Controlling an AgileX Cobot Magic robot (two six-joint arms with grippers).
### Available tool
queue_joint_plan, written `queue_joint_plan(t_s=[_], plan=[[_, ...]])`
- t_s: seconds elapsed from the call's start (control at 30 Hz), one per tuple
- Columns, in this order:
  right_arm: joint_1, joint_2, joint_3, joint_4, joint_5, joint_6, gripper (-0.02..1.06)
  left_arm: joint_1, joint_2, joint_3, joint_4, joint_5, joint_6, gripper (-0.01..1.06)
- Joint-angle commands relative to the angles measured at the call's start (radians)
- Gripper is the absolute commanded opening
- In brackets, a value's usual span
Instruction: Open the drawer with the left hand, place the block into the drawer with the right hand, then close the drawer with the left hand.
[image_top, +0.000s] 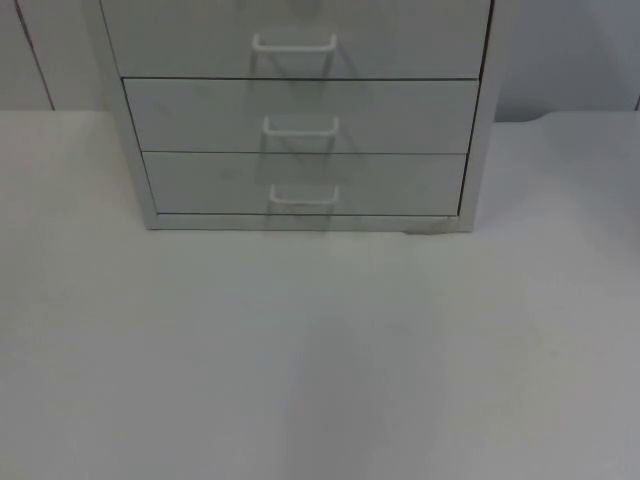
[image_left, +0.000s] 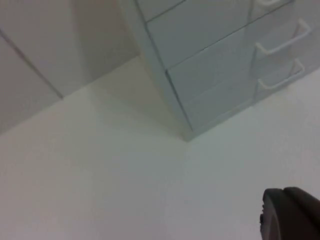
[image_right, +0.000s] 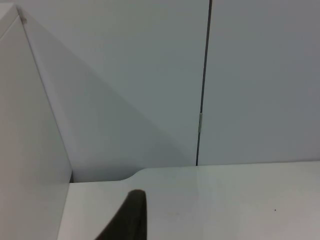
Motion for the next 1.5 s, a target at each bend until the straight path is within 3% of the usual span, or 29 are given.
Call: queue_joint_plan(t_s=[0.0,0.13,0.27,0.37,0.43,0.5,0.53,0.6,0.67,1.47], plan=[[-0.005,-0.006,0.002,0.000,-0.007,0.000,1.03,0.019,-0.009,0.006,-0.037,-0.057,0.065,0.00],[-0.005,-0.006,0.002,0.000,-0.007,0.000,1.03,0.129,-0.009,0.017,-0.093,-0.160,0.061,0.00],[-0.005,-0.006,0.002,-0.002,-0.007,0.000,1.03,0.161,-0.009,0.017,-0.135,-0.163,0.012,0.00],[-0.005,-0.006,0.002,-0.002,-0.007,0.000,1.03,0.161,-0.009,0.017,-0.135,-0.146,-0.012,0.00],[-0.005,-0.006,0.002,-0.002,-0.007,0.000,1.03,0.161,0.003,0.017,-0.129,-0.071,-0.012,0.01],[-0.005,-0.006,0.002,-0.002,-0.007,0.000,1.03,0.154,0.025,0.017,-0.096,0.005,0.005,0.15],[-0.005,-0.006,0.002,-0.002,-0.007,0.000,1.03,0.154,0.025,0.017,-0.096,0.005,0.005,0.15],[-0.005,-0.006,0.002,-0.002,-0.010,0.000,1.03,0.140,0.030,0.017,-0.065,-0.015,0.003,0.46],[-0.005,-0.006,0.002,-0.002,-0.010,0.000,1.03,0.133,0.030,0.017,-0.060,-0.063,-0.008,1.03],[-0.005,-0.006,0.002,0.000,-0.007,0.000,1.03,0.133,-0.133,0.017,-0.163,-0.134,-0.086,1.04]])
